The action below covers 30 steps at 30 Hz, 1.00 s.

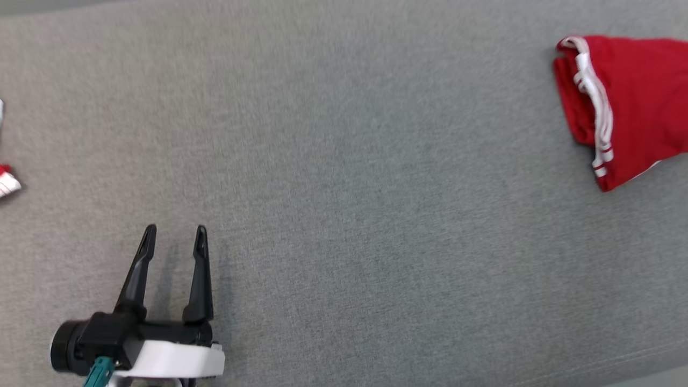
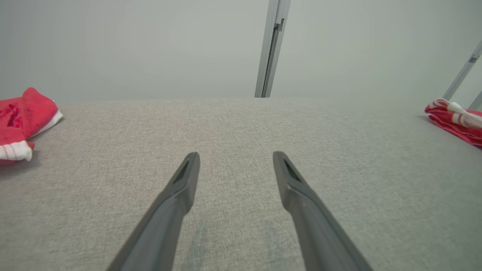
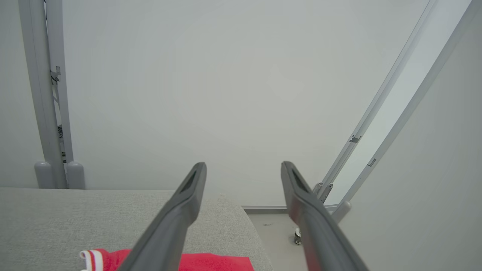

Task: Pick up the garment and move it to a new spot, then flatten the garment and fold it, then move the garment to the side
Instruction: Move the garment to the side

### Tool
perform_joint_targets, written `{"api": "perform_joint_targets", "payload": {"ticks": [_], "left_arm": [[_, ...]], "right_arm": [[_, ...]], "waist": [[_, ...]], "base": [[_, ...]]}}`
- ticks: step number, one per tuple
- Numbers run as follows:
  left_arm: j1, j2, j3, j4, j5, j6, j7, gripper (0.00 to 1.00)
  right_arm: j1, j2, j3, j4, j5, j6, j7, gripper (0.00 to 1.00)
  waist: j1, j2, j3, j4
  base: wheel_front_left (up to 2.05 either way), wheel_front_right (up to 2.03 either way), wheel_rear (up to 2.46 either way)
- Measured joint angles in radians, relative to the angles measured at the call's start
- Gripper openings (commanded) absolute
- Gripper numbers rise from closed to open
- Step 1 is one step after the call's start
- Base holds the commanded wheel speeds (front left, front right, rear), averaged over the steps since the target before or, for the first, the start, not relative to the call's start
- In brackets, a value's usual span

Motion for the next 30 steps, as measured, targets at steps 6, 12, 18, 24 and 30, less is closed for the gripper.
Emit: {"api": "perform_joint_targets", "payload": {"ticks": [6, 12, 18, 24, 30], "left_arm": [[0.094, -0.004, 0.034, 0.020, -0.053, 0.012, 0.000, 1.00], [0.168, -0.006, 0.048, 0.042, -0.095, 0.021, 0.000, 1.00], [0.210, -0.006, 0.074, 0.092, -0.106, 0.036, 0.000, 1.00], [0.239, -0.007, 0.072, 0.131, -0.108, 0.048, 0.000, 1.00], [0.239, -0.006, 0.067, 0.142, -0.106, 0.047, 0.000, 1.00]], "right_arm": [[0.428, 0.195, -0.046, -0.487, -0.045, 0.000, 0.000, 1.00], [0.792, 0.343, -0.065, -0.793, -0.077, 0.000, 0.000, 1.00], [1.003, 0.385, -0.012, -0.797, -0.106, 0.000, 0.000, 1.00], [1.071, 0.399, 0.011, -0.703, -0.104, 0.000, 0.000, 1.00], [1.064, 0.403, 0.021, -0.688, -0.101, 0.000, 0.000, 1.00]], "waist": [[0.0000, 0.0000, -0.161, -0.007], [0.0000, 0.0000, -0.308, 0.005], [0.0000, 0.0000, -0.396, 0.035], [0.0000, 0.0000, -0.429, 0.072], [0.0000, 0.0000, -0.436, 0.101]], "base": [[0.00, 0.00, 0.00], [0.00, 0.00, 0.00], [0.00, 0.00, 0.00], [0.00, 0.00, 0.00], [0.00, 0.00, 0.00]]}}
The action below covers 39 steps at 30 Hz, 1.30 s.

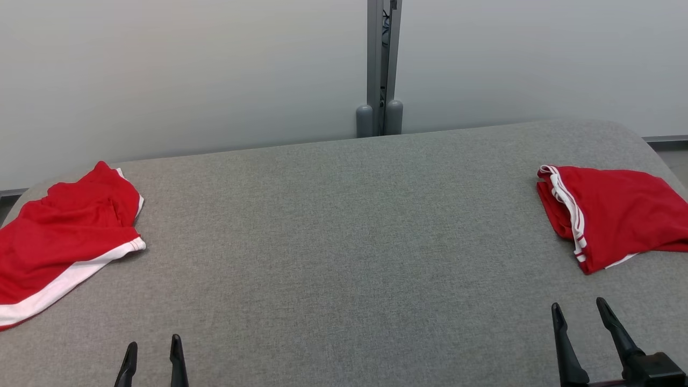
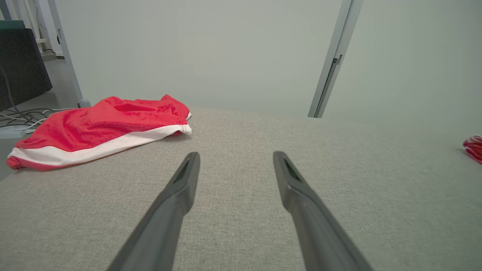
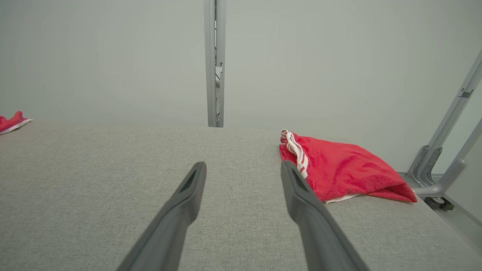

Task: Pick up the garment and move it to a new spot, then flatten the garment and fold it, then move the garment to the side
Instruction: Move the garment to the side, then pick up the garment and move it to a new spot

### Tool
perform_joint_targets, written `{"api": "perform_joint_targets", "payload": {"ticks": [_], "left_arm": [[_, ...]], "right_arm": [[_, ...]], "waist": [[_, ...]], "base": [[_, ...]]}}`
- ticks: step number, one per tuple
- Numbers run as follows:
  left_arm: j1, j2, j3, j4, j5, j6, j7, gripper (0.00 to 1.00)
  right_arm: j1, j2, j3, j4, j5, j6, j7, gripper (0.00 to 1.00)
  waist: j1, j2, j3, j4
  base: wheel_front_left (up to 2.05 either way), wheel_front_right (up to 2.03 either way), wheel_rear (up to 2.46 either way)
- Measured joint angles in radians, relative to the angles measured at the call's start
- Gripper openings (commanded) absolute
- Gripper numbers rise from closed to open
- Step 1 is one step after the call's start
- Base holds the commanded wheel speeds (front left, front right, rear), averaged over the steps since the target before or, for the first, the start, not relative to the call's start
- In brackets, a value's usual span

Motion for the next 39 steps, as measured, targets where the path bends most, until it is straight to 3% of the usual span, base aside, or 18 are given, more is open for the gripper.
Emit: {"api": "perform_joint_targets", "payload": {"ticks": [14, 19, 24, 36, 39], "left_arm": [[-0.001, 0.000, -0.012, -0.019, -0.011, 0.009, 0.000, 1.00], [-0.017, -0.001, -0.017, -0.027, -0.013, 0.012, 0.000, 1.00], [-0.023, 0.000, -0.028, -0.039, -0.012, 0.013, 0.000, 1.00], [0.033, 0.000, -0.005, -0.075, -0.014, 0.017, 0.000, 1.00], [0.022, 0.001, -0.021, -0.084, -0.040, 0.013, 0.000, 1.00]], "right_arm": [[-0.007, 0.001, 0.012, 0.007, 0.007, 0.000, 0.000, 1.00], [0.006, 0.002, 0.019, -0.007, 0.007, 0.000, 0.000, 1.00], [0.018, 0.001, 0.035, -0.025, 0.025, 0.000, 0.000, 1.00], [-0.011, 0.003, 0.148, -0.038, 0.049, 0.000, 0.000, 1.00], [-0.017, 0.004, 0.151, -0.046, 0.040, 0.000, 0.000, 1.00]], "waist": [[0.0000, 0.0000, 0.002, 0.012], [0.0000, 0.0000, 0.003, 0.047], [0.0000, 0.0000, 0.000, 0.135], [0.0000, 0.0000, -0.016, 0.449], [0.0000, 0.0000, -0.002, 0.466]], "base": [[0.00, 0.00, 0.00], [0.00, 0.00, 0.00], [0.00, 0.00, 0.00], [0.00, 0.00, 0.00], [0.00, 0.00, 0.00]]}}
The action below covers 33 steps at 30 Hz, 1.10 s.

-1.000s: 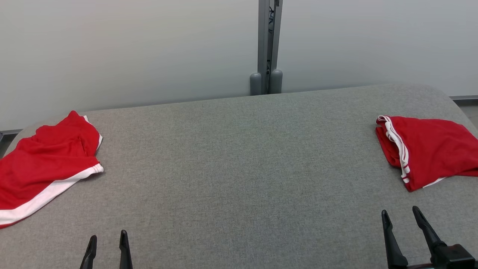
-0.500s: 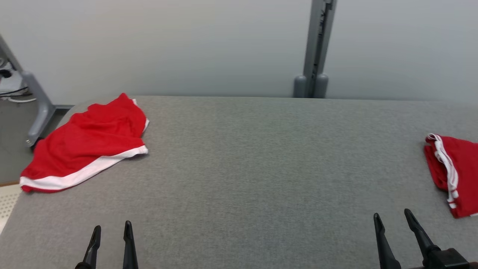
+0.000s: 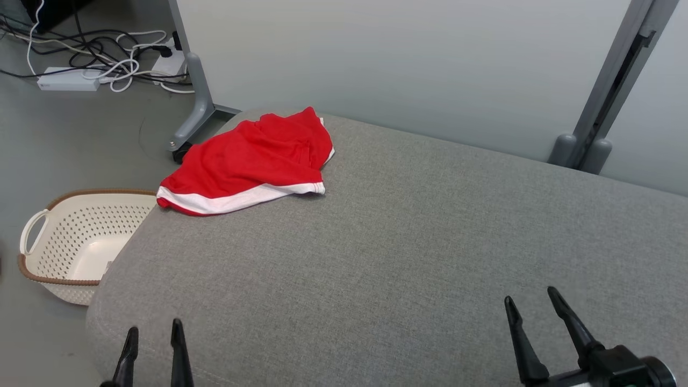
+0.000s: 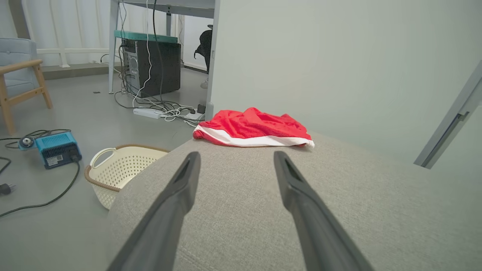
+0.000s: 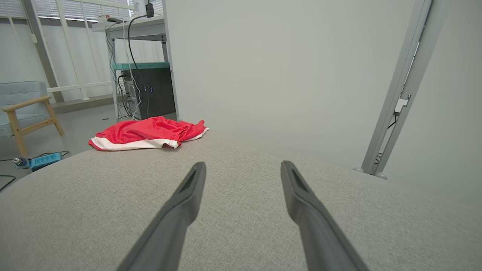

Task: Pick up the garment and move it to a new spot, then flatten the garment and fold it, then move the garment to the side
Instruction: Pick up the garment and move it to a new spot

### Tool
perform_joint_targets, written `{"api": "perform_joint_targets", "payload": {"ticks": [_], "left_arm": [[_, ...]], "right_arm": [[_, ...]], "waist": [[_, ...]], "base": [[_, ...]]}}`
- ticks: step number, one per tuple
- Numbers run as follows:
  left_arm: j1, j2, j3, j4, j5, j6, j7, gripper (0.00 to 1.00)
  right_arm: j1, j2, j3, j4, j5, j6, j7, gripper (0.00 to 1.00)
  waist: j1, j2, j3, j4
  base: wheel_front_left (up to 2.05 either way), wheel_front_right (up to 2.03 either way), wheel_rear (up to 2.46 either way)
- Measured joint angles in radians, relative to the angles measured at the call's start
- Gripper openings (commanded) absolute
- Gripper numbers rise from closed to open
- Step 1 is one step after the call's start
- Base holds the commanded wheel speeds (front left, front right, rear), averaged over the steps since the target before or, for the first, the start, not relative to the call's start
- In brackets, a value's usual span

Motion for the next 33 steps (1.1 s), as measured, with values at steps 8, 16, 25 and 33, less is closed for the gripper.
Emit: {"api": "perform_joint_targets", "payload": {"ticks": [8, 16, 25, 33], "left_arm": [[-0.367, 0.011, -0.055, 0.153, -0.090, -0.082, 0.026, 1.00], [-0.865, 0.162, 0.024, 0.501, -0.196, -0.156, 0.188, 1.00], [-1.207, 0.207, 0.059, 0.880, -0.244, -0.125, 0.268, 1.00], [-1.291, 0.276, 0.031, 1.026, -0.240, -0.181, 0.246, 0.00]], "right_arm": [[-0.141, -0.089, -0.044, -0.082, -0.023, 0.000, 0.000, 1.00], [-0.289, -0.222, -0.044, -0.171, -0.013, 0.000, 0.000, 1.00], [-0.323, -0.297, -0.039, -0.262, -0.001, 0.000, 0.000, 1.00], [-0.313, -0.271, -0.073, -0.295, 0.012, 0.000, -0.003, 1.00]], "waist": [[0.0000, 0.0000, 0.155, -0.010], [0.0000, 0.0000, 0.421, -0.086], [0.0000, 0.0000, 0.677, -0.183], [0.0000, 0.0000, 0.739, -0.269]], "base": [[0.00, 0.00, 0.00], [0.00, 0.00, 0.00], [0.00, 0.00, 0.00], [0.00, 0.00, 0.00]]}}
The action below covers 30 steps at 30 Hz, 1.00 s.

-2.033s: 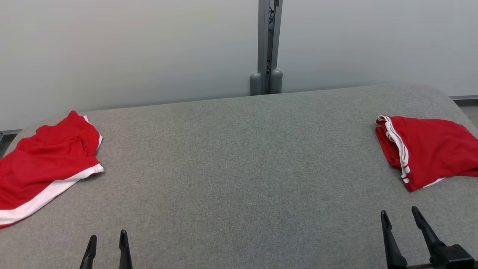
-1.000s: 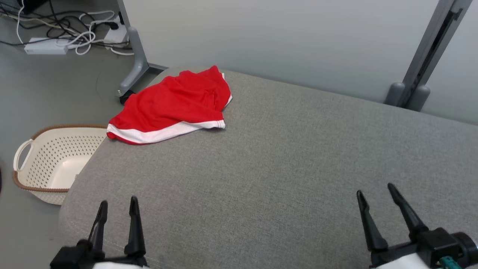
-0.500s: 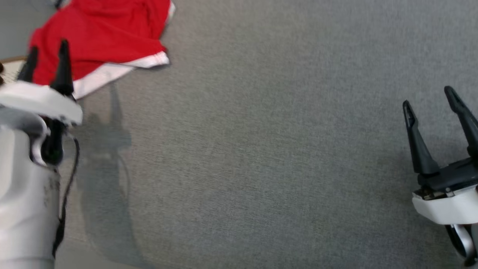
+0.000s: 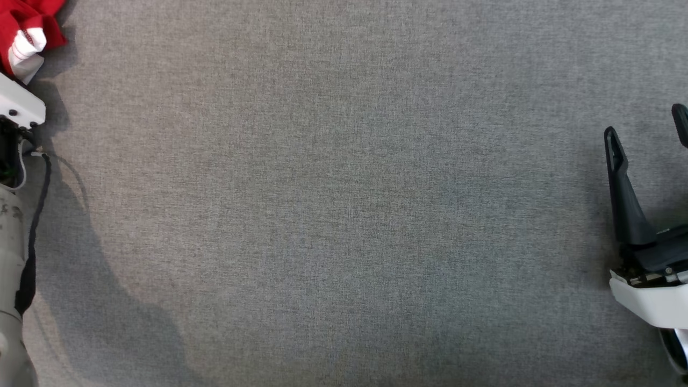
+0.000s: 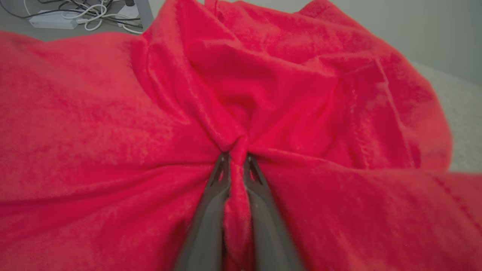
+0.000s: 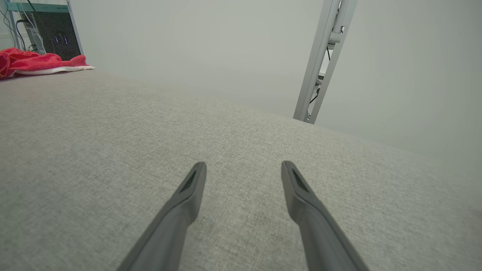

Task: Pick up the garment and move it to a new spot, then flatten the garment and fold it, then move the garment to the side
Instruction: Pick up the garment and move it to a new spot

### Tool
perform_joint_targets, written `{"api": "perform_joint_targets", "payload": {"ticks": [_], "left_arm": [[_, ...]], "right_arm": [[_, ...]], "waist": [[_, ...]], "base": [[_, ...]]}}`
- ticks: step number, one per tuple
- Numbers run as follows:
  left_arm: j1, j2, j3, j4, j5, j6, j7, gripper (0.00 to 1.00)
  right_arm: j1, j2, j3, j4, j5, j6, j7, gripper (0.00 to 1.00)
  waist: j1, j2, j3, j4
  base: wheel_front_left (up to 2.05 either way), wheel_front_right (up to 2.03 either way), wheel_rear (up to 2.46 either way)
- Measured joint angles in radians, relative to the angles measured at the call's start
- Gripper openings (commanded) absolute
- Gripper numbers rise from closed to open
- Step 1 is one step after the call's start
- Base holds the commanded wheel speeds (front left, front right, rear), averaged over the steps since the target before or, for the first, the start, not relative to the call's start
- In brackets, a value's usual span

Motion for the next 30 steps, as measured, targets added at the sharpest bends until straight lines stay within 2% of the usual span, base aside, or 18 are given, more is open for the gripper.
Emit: {"api": "perform_joint_targets", "payload": {"ticks": [5, 8, 11, 16, 20, 23, 28, 30], "left_arm": [[0.039, -0.028, -0.067, -0.020, 0.005, -0.017, -0.078, 0.00], [0.076, -0.084, -0.164, -0.122, 0.019, -0.021, -0.094, 0.00], [0.144, -0.135, -0.270, -0.304, -0.024, -0.023, -0.079, 0.00], [0.341, -0.160, -0.405, -0.659, -0.041, -0.021, 0.022, 0.00], [0.502, -0.176, -0.494, -0.949, -0.017, 0.040, 0.132, 0.00], [0.602, -0.179, -0.563, -1.090, -0.007, 0.073, 0.215, 0.00], [0.653, -0.182, -0.615, -1.116, -0.004, 0.099, 0.283, 0.00], [0.661, -0.218, -0.636, -1.037, -0.018, 0.106, 0.281, 0.00]], "right_arm": [[0.021, 0.045, 0.023, 0.047, 0.007, 0.000, 0.001, 1.00], [0.035, 0.096, 0.043, 0.077, 0.011, 0.000, 0.001, 1.00], [0.047, 0.141, 0.059, 0.107, 0.019, 0.000, 0.001, 1.00], [0.069, 0.206, 0.070, 0.130, 0.020, 0.000, 0.001, 1.00], [0.077, 0.227, 0.075, 0.136, 0.021, 0.000, 0.001, 1.00], [0.078, 0.242, 0.063, 0.134, 0.021, 0.000, 0.001, 1.00], [0.079, 0.252, 0.056, 0.139, 0.028, 0.000, 0.001, 1.00], [0.078, 0.260, 0.056, 0.149, 0.035, 0.000, 0.001, 1.00]], "waist": [[0.0001, 0.0000, -0.060, 0.001], [0.0000, -0.0001, -0.118, 0.007], [0.0000, 0.0000, -0.185, 0.007], [0.0000, 0.0000, -0.293, -0.012], [0.0000, 0.0000, -0.339, -0.066], [0.0001, 0.0000, -0.356, -0.116], [0.0000, 0.0000, -0.368, -0.178], [0.0000, 0.0000, -0.374, -0.220]], "base": [[0.00, 0.00, 0.00], [0.00, 0.00, 0.00], [0.00, 0.00, 0.00], [0.00, 0.00, 0.00], [0.00, 0.00, 0.00], [0.00, 0.00, 0.00], [0.00, 0.00, 0.00], [0.00, 0.00, 0.00]]}}
